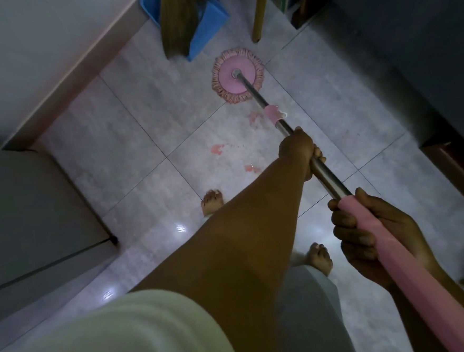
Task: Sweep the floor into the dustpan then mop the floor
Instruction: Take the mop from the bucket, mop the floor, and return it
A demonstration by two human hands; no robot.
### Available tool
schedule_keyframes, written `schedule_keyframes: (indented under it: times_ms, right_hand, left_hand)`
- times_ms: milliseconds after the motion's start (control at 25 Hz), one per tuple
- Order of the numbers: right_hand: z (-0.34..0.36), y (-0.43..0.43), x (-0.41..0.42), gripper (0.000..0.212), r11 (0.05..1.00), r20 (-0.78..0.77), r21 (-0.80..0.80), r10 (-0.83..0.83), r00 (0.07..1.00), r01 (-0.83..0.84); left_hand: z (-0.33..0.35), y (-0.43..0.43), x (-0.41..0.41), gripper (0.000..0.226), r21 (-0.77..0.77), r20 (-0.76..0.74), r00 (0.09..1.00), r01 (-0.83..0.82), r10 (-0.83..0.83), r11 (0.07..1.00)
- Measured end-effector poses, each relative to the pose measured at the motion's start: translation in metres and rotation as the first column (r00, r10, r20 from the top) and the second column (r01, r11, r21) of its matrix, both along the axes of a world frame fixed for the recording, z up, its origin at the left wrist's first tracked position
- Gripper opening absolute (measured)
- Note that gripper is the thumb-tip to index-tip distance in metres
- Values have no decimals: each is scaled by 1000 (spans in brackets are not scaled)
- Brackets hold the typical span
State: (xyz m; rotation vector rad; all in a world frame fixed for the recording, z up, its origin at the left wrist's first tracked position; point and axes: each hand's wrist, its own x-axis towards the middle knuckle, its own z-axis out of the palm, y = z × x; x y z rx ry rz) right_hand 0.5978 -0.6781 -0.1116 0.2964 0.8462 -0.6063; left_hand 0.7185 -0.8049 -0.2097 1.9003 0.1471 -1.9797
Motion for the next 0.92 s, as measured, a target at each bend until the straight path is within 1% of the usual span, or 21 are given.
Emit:
schedule_keyframes:
  times_ms: [160, 360, 520, 640, 760, 840, 920]
  right_hand:
    - [8, -5, -2, 36, 996, -34, 1, 90, 995, -90]
    - [22, 3, -10, 34, 952, -80, 9, 304, 949, -305]
    - [27, 25, -36, 35, 852, -112, 25, 522, 846, -523]
    - [21, 42, -32, 41, 782, -114, 47, 622, 774, -622]
    - [12, 49, -7, 54, 658, -190, 101, 749, 635, -746]
    - [5, 41, 13, 44, 647, -116, 60, 761, 639, -760]
    - [-5, 25, 32, 39, 635, -51, 12, 772, 633, -773]
  left_hand:
    - [4, 2, -2, 33, -19, 6, 1000, -14, 14, 1000]
    - [11, 36, -1, 26, -64, 49, 991, -120, 124, 991]
    - [14, 89, -11, 29, -50, 74, 958, -273, 276, 961]
    - [18, 119, -4, 31, -21, 103, 929, -356, 356, 934]
    - [20, 138, 25, 32, -12, 162, 894, -422, 418, 907]
    - [17, 144, 50, 33, 1, 201, 853, -492, 482, 871]
    - [13, 141, 71, 31, -19, 233, 826, -523, 513, 852]
